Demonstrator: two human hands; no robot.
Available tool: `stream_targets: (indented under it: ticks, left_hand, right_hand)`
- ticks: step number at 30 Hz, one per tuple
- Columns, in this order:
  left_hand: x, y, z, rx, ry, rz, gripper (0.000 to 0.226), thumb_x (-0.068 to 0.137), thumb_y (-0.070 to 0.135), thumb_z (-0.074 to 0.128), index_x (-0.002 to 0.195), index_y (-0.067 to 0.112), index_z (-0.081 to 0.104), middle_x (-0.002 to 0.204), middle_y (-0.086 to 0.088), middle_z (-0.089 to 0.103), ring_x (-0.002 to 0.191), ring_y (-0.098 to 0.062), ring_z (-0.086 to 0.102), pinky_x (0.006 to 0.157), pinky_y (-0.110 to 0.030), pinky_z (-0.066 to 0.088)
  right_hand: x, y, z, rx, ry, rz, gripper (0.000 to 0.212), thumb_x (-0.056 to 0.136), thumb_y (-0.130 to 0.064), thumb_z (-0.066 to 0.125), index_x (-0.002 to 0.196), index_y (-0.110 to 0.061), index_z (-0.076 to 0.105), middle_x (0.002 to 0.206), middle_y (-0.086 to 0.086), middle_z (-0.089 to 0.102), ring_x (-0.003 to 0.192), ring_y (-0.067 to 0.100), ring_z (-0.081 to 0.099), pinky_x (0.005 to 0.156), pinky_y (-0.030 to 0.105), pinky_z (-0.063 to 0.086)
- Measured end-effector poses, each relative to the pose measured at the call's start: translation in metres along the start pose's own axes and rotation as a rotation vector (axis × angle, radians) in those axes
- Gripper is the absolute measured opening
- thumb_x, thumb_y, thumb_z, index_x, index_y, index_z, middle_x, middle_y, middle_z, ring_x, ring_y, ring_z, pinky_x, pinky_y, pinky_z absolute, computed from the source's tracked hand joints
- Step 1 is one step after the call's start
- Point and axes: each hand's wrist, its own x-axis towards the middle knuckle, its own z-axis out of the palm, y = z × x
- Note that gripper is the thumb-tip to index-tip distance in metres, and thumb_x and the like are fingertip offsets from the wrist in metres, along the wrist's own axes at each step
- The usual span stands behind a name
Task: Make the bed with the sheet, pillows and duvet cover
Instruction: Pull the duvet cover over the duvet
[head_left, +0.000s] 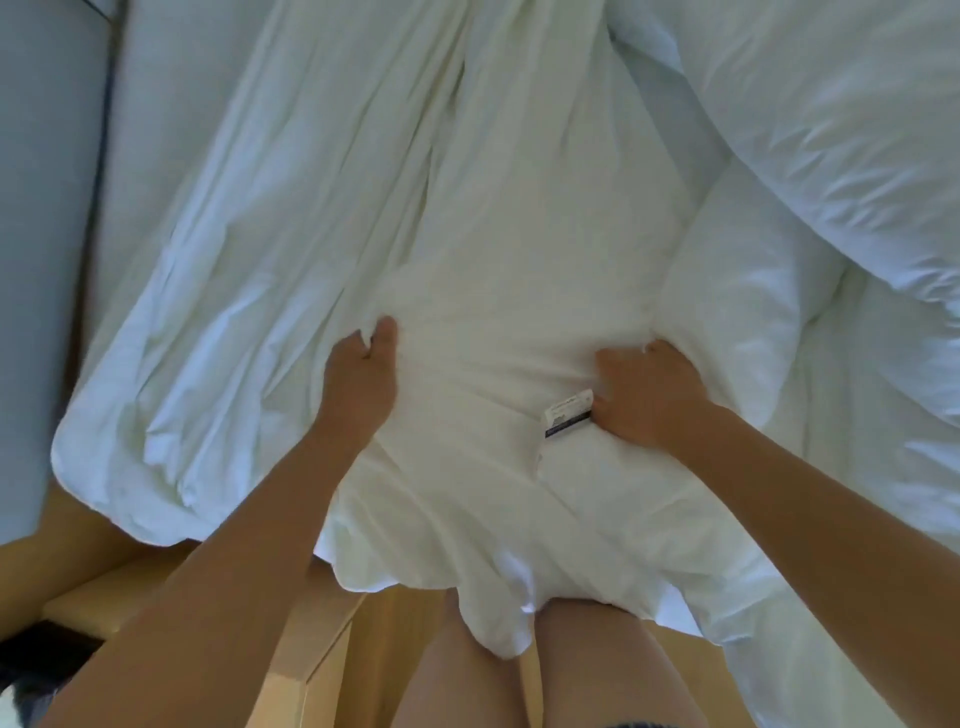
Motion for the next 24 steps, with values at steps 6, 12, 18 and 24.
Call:
stream_targets:
  ticks: [6,12,18,24]
  left_hand:
    - [0.078,0.013,-0.115,0.479,0.379,0.009,0.042,0.096,0.026,0.047,0.112,-0.013,0.048,0.117,-0.038,0.05,0.109,-0.048,0.049,0.089,-0.046,0.038]
    - [0.053,0.016,-0.01,0.806,0.083,0.3,0.076,0.089,0.03,0.054,0.149,0.007,0.014,0.153,-0.015,0.016,0.141,-0.031,0.014,0.112,-0.048,0.013]
    - [0.05,0.041,0.067,0.497,-0.295,0.325,0.08,0.085,0.062,0.05,0.143,0.011,0.031,0.143,-0.011,0.038,0.131,-0.028,0.038,0.106,-0.043,0.032]
    - [0.072,0.074,0.035,0.29,-0.299,0.253,0.026,0.099,0.025,0.039,0.081,0.007,0.045,0.079,-0.002,0.051,0.084,-0.027,0.054,0.066,-0.03,0.04]
  right_hand:
    - [-0.031,0.028,0.013,-0.154,-0.142,0.087,0.039,0.09,-0.047,0.038,0.115,-0.018,0.046,0.109,0.001,0.059,0.104,0.021,0.055,0.101,0.035,0.029]
    - [0.04,-0.03,-0.014,0.647,0.13,0.245,0.069,0.087,-0.043,0.056,0.141,-0.011,0.027,0.136,0.015,0.039,0.125,0.032,0.037,0.099,0.04,0.034]
    - [0.056,-0.099,-0.024,0.854,0.042,0.221,0.027,0.098,-0.027,0.041,0.113,-0.005,0.044,0.103,0.015,0.062,0.098,0.035,0.059,0.079,0.037,0.045]
    - [-0.017,-0.173,-0.028,0.995,0.077,-0.008,0.037,0.098,-0.027,0.04,0.134,-0.017,0.041,0.081,-0.002,0.061,0.084,0.025,0.062,0.078,0.034,0.047]
